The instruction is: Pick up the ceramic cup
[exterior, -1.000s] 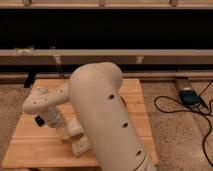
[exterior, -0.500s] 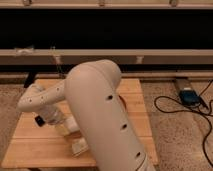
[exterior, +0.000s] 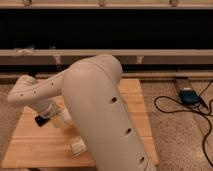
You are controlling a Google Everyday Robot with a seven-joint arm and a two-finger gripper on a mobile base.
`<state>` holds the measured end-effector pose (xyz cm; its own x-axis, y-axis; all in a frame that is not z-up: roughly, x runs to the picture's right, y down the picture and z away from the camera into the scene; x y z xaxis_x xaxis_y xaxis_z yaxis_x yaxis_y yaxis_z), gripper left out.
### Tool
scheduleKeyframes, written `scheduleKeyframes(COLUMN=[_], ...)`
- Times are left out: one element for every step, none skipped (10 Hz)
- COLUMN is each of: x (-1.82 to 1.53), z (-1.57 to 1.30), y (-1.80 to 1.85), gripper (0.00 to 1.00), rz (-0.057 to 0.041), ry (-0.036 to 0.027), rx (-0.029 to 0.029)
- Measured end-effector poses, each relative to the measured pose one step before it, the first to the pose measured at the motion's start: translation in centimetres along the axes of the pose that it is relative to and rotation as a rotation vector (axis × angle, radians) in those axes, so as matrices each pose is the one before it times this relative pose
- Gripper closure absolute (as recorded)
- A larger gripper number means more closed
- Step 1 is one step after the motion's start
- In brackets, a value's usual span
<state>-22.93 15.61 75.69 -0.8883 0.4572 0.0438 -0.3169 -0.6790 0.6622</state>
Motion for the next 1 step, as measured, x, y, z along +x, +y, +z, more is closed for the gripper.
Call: scheduleKeyframes(x=[0.105], z=[-0.035], y=[0.003], gripper=[1.0], rz=[-0.00187], ry=[0.00043], rx=[-0.00106])
